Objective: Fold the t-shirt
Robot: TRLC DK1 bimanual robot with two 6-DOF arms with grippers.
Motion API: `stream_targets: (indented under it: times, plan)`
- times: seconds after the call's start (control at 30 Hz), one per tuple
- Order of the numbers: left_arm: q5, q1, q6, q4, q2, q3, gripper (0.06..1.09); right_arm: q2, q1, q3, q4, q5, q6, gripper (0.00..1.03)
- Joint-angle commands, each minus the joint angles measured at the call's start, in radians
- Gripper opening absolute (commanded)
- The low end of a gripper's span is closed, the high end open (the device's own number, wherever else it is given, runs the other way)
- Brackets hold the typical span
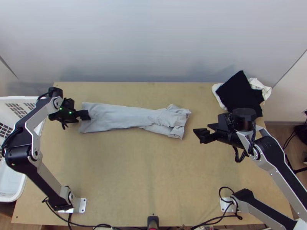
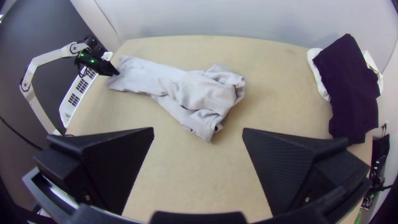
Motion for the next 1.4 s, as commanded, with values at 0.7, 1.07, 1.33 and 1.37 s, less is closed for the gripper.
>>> stream_targets:
  times: [0.7, 1.07, 1.33, 1.37]
  plan:
    - [0.315, -0.085, -0.311, -0.052, -0.071, 0.17, 0.1, -0.014, -0.022, -0.057, 0.008, 0.0, 0.013, 0.99]
    - [0.178, -0.266, -0.295, -0.192, -0.047, 0.393, 0.1, -0.106, -0.037, -0.132, 0.008, -0.002, 0.027, 0.99]
    - [-0.083, -0.533, -0.242, -0.345, 0.07, 0.588, 0.1, -0.176, -0.04, -0.181, 0.01, 0.0, 0.025, 0.99]
    - [-0.118, -0.567, -0.237, -0.364, 0.09, 0.628, 0.1, -0.179, -0.04, -0.183, 0.01, 0.0, 0.025, 0.99]
